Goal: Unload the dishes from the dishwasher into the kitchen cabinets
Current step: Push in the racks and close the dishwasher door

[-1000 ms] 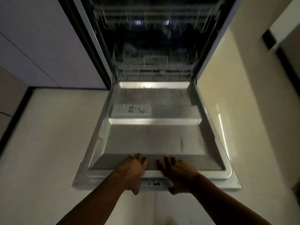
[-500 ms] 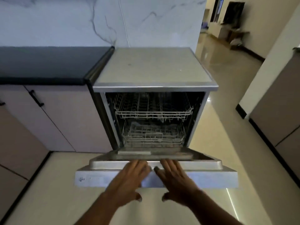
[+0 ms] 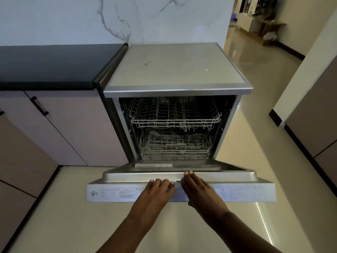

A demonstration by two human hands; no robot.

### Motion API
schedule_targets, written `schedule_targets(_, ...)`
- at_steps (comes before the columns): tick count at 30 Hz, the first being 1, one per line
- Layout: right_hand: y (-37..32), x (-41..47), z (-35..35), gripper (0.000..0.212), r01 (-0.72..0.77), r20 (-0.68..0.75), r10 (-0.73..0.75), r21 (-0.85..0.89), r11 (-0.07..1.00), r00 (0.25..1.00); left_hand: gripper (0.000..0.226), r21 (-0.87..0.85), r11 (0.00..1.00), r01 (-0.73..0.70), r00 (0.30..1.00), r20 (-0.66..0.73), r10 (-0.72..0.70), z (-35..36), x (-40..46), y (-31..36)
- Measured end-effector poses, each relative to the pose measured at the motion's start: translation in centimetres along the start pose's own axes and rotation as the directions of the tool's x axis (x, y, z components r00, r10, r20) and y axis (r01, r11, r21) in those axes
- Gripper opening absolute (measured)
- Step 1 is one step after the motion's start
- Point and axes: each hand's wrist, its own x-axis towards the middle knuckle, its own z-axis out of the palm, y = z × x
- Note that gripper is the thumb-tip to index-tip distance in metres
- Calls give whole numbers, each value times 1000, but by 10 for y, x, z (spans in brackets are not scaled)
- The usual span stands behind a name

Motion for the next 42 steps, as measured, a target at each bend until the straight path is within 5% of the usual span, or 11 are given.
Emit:
schedule_targets(5,12,26,-29,83,-80,63,76,60,995,995,80,-32,994,101,995,5,-100,-25,30,-16)
schedule_targets(11,22,64,-59,64,-200,-45,205,93,975,978,49,-158,945,286,955,-32,-295,-49,63,-27)
schedule_targets(20,44,97,-66,70,-197,-61,203,90,976,977,20,-188,928,321,945,-1,-327,-68,110,-59)
schedule_targets(29,61,129,-81,56,-174,-27,176,47,984,984,23,-165,899,405,914,106,-392,-88,157,-78)
schedule_targets(42,70,151,-90,32,-174,-180,169,-12,985,969,22,-129,919,372,925,-25,-378,-89,172,-87)
